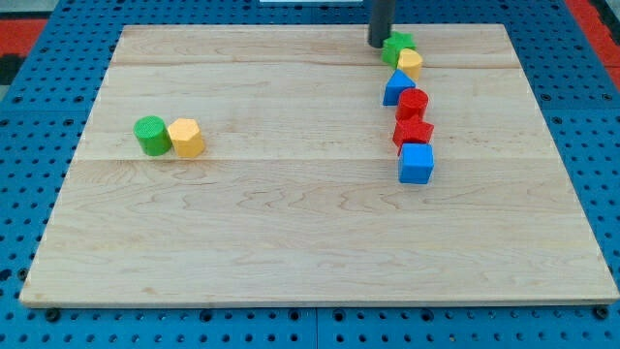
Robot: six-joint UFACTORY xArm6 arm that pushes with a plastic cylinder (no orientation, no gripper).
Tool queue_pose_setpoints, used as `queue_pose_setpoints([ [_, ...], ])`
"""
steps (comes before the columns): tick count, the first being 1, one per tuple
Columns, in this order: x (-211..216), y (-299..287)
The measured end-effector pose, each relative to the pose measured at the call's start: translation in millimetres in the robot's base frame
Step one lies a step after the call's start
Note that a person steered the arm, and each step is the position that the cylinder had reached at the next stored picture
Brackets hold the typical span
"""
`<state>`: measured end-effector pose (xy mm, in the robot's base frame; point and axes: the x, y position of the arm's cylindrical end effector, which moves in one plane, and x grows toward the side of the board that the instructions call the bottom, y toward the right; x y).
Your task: Slightly move the green star above to the yellow heart
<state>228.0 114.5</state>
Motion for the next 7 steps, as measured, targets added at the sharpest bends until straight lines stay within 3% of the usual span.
queue_pose_setpoints([
  [2, -34.7, 15.0],
  [3, -8.3, 120.4],
  [4, 20.5, 112.0],
  [7, 30.9, 65.5],
])
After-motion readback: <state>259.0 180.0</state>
